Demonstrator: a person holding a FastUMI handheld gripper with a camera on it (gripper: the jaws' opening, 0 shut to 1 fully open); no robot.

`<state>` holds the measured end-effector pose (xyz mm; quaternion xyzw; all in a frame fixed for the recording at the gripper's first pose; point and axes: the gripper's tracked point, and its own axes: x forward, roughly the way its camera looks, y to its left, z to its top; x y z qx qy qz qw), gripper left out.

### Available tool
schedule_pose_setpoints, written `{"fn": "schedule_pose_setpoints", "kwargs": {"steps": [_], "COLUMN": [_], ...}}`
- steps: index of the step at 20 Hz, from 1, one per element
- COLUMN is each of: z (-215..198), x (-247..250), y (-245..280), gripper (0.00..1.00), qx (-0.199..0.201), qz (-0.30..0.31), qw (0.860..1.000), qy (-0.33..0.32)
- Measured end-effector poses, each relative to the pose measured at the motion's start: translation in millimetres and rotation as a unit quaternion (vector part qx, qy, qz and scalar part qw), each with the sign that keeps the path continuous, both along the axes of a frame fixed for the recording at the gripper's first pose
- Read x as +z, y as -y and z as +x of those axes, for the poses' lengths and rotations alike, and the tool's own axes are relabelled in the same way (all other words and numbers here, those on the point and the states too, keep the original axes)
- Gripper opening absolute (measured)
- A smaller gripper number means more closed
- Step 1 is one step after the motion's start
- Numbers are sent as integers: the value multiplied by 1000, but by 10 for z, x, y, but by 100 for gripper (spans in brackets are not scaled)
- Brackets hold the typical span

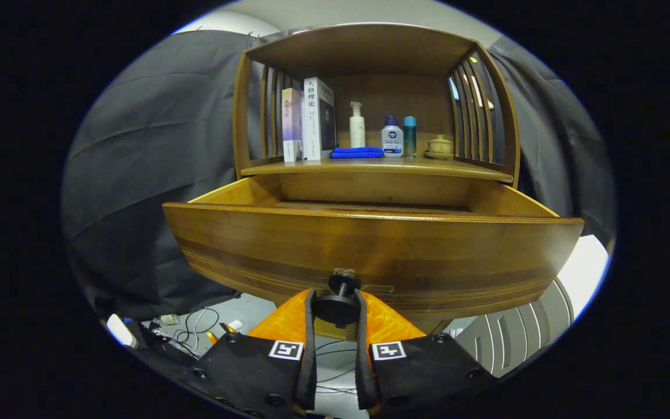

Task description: Pull open the drawer, take out the items inside it, and place them on the countertop above the cabinet.

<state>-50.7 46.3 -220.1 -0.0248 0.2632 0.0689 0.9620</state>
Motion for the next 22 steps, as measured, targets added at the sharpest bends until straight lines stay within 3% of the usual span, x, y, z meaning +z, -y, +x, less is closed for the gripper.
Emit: {"fn": "schedule_pose_setpoints", "kwargs": {"steps": [9,11,19,22], "z": [-203,-222,-73,121], "x": [33,137,1008,1245], "y": [0,58,48,-24], "gripper": [32,45,98,98], "qx": [9,1,31,61], "qz": [-4,-16,-29,-9], "qw": [1000,999,985,986], "qy": [22,49,170,158]}}
